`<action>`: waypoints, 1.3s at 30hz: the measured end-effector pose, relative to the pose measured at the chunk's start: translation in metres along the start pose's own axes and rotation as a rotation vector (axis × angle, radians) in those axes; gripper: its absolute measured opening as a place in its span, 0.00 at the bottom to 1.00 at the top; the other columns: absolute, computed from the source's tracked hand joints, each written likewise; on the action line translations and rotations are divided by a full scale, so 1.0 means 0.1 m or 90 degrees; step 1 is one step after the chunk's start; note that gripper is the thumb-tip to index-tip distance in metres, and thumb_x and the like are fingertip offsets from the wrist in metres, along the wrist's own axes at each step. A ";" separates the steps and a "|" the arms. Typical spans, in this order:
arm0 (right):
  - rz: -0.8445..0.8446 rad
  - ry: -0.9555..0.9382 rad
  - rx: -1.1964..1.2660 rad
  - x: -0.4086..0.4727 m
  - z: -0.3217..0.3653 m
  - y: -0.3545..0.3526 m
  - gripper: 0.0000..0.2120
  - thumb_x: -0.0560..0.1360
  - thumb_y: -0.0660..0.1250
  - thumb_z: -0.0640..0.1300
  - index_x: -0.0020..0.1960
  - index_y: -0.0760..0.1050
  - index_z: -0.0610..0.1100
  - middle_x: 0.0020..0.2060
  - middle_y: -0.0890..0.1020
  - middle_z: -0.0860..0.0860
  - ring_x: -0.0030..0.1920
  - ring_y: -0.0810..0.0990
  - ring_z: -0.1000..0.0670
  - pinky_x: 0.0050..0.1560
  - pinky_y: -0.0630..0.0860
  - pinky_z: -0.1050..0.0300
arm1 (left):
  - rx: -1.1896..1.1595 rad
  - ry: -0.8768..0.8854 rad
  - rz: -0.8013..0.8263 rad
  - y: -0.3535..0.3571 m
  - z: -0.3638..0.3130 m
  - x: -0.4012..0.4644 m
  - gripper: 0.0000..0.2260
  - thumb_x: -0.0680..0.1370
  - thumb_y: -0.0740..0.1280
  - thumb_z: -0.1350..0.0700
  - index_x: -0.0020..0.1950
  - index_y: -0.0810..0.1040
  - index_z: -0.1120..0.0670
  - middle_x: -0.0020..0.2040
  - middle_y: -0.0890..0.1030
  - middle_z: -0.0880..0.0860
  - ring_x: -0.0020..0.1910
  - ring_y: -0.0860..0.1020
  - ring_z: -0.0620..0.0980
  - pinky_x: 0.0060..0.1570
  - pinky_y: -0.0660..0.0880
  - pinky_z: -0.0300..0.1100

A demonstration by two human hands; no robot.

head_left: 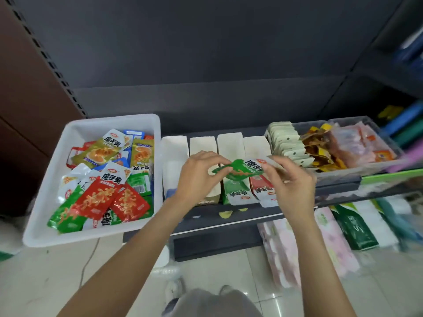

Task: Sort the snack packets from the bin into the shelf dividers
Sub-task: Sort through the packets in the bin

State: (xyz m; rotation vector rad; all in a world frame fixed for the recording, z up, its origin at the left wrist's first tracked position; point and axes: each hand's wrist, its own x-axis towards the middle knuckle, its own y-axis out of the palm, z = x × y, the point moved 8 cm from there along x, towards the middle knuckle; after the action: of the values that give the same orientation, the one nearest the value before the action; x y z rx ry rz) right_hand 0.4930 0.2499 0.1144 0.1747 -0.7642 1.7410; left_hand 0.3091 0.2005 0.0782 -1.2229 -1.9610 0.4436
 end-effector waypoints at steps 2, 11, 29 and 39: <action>-0.043 -0.037 -0.079 -0.08 -0.11 -0.07 0.05 0.74 0.69 0.36 0.48 0.81 0.42 0.40 0.83 0.55 0.39 0.81 0.57 0.41 0.76 0.69 | 0.037 0.014 -0.006 0.20 -0.01 0.05 0.06 0.72 0.71 0.50 0.46 0.84 0.50 0.44 0.83 0.46 0.45 0.78 0.48 0.46 0.71 0.42; 0.190 -0.077 -0.266 -0.29 -0.79 0.62 0.07 0.76 0.66 0.38 0.50 0.81 0.43 0.42 0.84 0.49 0.41 0.82 0.47 0.41 0.79 0.55 | 0.242 0.041 0.181 0.66 0.22 -0.04 0.05 0.76 0.68 0.51 0.49 0.83 0.46 0.46 0.84 0.47 0.49 0.78 0.50 0.50 0.67 0.44; 0.552 0.058 0.089 -0.22 0.46 2.11 0.11 0.79 0.62 0.39 0.60 0.78 0.43 0.55 0.81 0.52 0.51 0.77 0.58 0.50 0.73 0.70 | 0.251 -0.353 -0.124 -1.47 1.52 -1.04 0.13 0.72 0.72 0.60 0.57 0.80 0.55 0.54 0.82 0.55 0.49 0.78 0.55 0.52 0.75 0.49; 0.616 0.224 -0.030 -0.52 0.46 3.39 0.19 0.79 0.62 0.41 0.68 0.66 0.39 0.55 0.81 0.43 0.52 0.80 0.45 0.51 0.75 0.56 | 0.354 -0.556 0.073 -1.63 2.17 -1.29 0.33 0.68 0.74 0.42 0.69 0.69 0.51 0.64 0.73 0.55 0.62 0.70 0.56 0.62 0.69 0.51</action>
State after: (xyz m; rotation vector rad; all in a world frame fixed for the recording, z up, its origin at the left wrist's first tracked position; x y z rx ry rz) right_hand 0.1894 0.1412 -0.0111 -0.6223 -0.6612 2.5517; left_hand 0.0779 0.0314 -0.0127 -0.8253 -2.1941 1.6751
